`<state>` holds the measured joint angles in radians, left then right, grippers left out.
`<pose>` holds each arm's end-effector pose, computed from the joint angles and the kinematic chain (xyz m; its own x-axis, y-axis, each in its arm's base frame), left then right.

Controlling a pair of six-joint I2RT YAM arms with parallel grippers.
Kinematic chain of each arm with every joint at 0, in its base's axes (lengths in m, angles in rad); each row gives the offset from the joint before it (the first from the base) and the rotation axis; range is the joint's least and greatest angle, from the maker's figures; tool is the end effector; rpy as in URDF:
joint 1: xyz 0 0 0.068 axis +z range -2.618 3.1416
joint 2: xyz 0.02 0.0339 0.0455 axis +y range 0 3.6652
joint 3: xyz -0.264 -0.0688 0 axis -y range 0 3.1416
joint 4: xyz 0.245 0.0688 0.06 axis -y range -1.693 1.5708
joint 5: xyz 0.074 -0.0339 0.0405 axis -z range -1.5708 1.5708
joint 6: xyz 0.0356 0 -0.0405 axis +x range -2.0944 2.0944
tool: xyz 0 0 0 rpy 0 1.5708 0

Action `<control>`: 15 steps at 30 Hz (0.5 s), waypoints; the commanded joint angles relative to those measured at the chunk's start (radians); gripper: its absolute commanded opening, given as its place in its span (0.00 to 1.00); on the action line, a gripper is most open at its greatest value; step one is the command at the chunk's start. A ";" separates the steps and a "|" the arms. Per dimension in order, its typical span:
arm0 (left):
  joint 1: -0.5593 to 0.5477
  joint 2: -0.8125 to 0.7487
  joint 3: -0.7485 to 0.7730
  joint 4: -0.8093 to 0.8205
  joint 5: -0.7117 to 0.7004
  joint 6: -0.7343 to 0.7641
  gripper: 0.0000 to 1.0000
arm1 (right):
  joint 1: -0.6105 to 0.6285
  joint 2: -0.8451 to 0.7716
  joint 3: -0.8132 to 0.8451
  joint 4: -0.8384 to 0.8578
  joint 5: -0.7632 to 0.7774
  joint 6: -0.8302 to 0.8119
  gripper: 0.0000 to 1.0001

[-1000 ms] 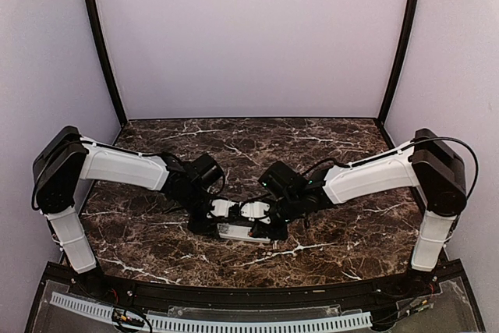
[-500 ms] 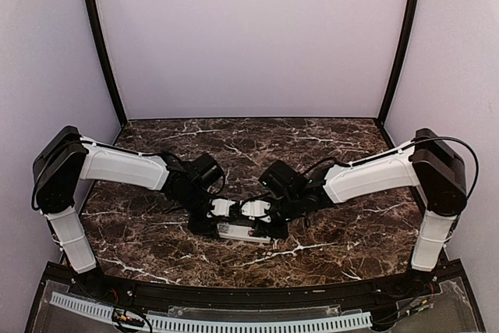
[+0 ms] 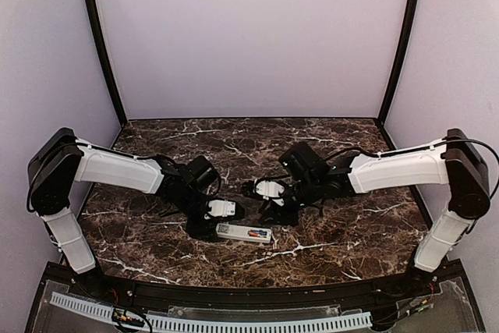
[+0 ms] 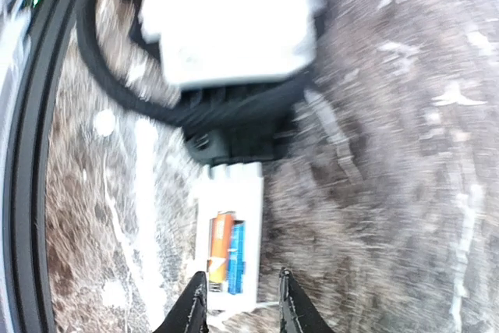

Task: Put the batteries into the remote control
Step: Adjust the remote control without the battery cover at the center of the board.

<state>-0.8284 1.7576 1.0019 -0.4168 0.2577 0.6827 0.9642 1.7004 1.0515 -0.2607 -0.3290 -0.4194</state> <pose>0.2168 -0.2497 0.1486 0.0082 0.8934 -0.4491 0.9978 0.0222 0.0624 0.1911 0.2955 0.1900 -0.0483 -0.7456 -0.6647 -0.9967 0.0798 -0.0171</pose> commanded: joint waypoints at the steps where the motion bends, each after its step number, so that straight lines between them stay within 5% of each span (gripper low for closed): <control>1: 0.002 -0.030 -0.039 0.047 0.032 -0.045 0.61 | -0.076 -0.139 -0.089 0.199 -0.017 0.195 0.28; 6: 0.002 -0.031 -0.037 0.054 0.035 -0.036 0.61 | -0.195 -0.246 -0.250 0.517 -0.033 0.545 0.35; 15: -0.006 -0.022 -0.026 0.061 0.036 -0.021 0.54 | -0.228 -0.320 -0.299 0.530 0.026 0.676 0.35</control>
<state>-0.8288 1.7523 0.9806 -0.3420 0.2737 0.6544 0.7376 1.4345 0.7815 0.2264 -0.3336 0.1616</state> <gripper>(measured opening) 0.574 0.346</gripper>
